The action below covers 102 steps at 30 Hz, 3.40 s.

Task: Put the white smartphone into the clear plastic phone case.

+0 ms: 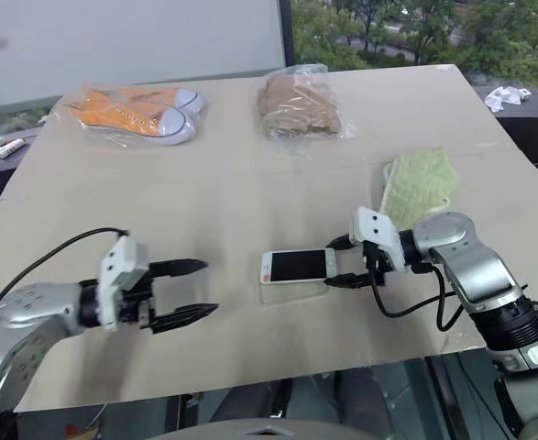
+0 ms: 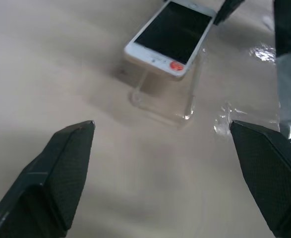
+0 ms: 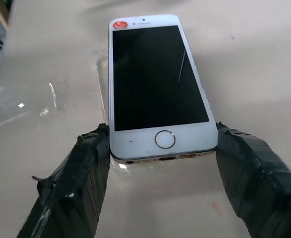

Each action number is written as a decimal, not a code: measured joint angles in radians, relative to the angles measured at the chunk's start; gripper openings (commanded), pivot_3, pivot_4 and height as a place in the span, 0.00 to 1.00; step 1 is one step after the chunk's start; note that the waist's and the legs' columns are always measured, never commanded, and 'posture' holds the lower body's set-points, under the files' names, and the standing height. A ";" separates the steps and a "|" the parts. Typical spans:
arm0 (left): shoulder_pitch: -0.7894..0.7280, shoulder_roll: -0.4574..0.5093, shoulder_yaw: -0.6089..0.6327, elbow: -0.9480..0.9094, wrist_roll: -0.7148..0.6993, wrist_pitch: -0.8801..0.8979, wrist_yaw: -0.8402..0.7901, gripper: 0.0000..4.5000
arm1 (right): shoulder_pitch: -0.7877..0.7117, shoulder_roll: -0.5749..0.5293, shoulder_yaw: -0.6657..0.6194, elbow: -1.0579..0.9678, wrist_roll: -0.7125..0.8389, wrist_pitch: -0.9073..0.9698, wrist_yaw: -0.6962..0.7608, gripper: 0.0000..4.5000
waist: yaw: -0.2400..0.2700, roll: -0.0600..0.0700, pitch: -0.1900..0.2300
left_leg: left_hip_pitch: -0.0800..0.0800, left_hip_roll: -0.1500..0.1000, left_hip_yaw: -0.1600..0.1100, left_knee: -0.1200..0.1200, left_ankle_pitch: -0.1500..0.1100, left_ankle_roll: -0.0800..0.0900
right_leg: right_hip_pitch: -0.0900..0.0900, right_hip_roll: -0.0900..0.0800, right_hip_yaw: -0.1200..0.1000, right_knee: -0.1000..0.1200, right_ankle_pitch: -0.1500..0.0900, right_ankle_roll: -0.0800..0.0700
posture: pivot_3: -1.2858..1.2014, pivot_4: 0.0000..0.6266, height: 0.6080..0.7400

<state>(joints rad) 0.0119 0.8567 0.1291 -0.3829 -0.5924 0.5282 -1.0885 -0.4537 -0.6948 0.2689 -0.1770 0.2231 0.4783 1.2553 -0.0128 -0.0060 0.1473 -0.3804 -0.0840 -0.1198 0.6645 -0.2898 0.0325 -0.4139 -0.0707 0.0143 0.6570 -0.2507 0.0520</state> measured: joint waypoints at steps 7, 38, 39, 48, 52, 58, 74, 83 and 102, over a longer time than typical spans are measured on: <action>-0.241 -0.021 -0.180 0.123 0.060 -0.032 -0.112 0.13 | 0.004 -0.006 0.026 -0.002 -0.022 0.002 -0.028 0.63 | 0.002 0.000 0.000 | -0.002 0.000 -0.001 0.000 0.000 0.000 | 0.000 0.000 -0.001 -0.002 0.000 0.000 | 0.52 0.24 1.00; -0.310 -0.143 -0.353 0.205 0.252 -0.199 -0.175 0.00 | -0.014 -0.050 0.070 0.097 -0.068 -0.246 0.069 0.63 | 0.002 -0.001 0.000 | -0.002 0.000 -0.001 0.003 0.000 0.000 | 0.000 0.000 -0.001 0.000 0.000 0.000 | 0.52 0.24 1.00; -0.310 -0.152 -0.365 0.205 0.258 -0.205 -0.171 0.00 | -0.014 -0.048 0.073 0.103 -0.074 -0.248 0.069 0.63 | 0.002 -0.001 0.000 | -0.002 0.000 -0.001 0.003 0.000 0.000 | 0.000 0.000 -0.001 0.000 0.000 0.000 | 0.52 0.24 1.00; -0.310 -0.174 -0.397 0.205 0.300 -0.233 -0.152 0.00 | -0.016 -0.043 0.076 0.110 -0.087 -0.229 0.068 0.63 | 0.002 -0.001 0.000 | -0.002 0.000 -0.001 0.004 0.000 0.000 | 0.000 0.000 -0.001 0.000 0.000 0.000 | 0.52 0.24 1.00; -0.310 -0.174 -0.416 0.208 0.326 -0.244 -0.153 0.00 | -0.035 -0.041 0.076 0.109 -0.088 -0.191 0.067 0.63 | 0.002 -0.001 0.000 | -0.002 0.000 -0.001 0.004 0.000 0.000 | 0.000 0.000 -0.001 0.001 0.000 0.000 | 0.52 0.24 1.00; -0.310 -0.175 -0.437 0.215 0.353 -0.266 -0.155 0.00 | -0.036 -0.029 0.076 0.103 -0.082 -0.174 0.071 0.63 | 0.002 -0.001 0.000 | -0.002 0.000 -0.001 0.004 0.000 0.000 | 0.000 0.000 -0.001 0.000 0.000 0.000 | 0.52 0.24 1.00; -0.313 -0.186 -0.445 0.219 0.372 -0.286 -0.150 0.00 | -0.036 -0.028 0.077 0.102 -0.098 -0.245 0.090 0.63 | 0.002 -0.001 0.000 | -0.001 0.000 -0.001 0.004 0.000 0.000 | 0.000 0.000 -0.001 0.001 0.000 0.000 | 0.52 0.24 1.00; -0.312 -0.197 -0.438 0.238 0.391 -0.294 -0.110 0.00 | -0.036 -0.028 0.081 0.105 -0.104 -0.254 0.092 0.63 | 0.002 -0.001 0.000 | -0.001 0.000 -0.001 0.004 0.000 0.000 | 0.000 0.000 -0.001 0.001 0.000 0.000 | 0.52 0.24 1.00; -0.309 -0.206 -0.415 0.295 0.402 -0.319 -0.049 0.00 | -0.035 -0.028 0.089 0.113 -0.107 -0.255 0.091 0.63 | 0.002 -0.001 -0.001 | 0.000 0.000 -0.001 0.004 0.000 0.000 | 0.001 0.000 -0.001 0.002 0.000 0.000 | 0.52 0.24 1.00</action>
<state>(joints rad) -0.2970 0.6508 -0.2857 -0.0880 -0.1906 0.2089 -1.1373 -0.4887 -0.7232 0.3575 -0.0644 0.1164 0.2229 1.3468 -0.0107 -0.0069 0.1464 -0.3804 -0.0845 -0.1207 0.6686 -0.2896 0.0327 -0.4127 -0.0707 0.0135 0.6585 -0.2506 0.0525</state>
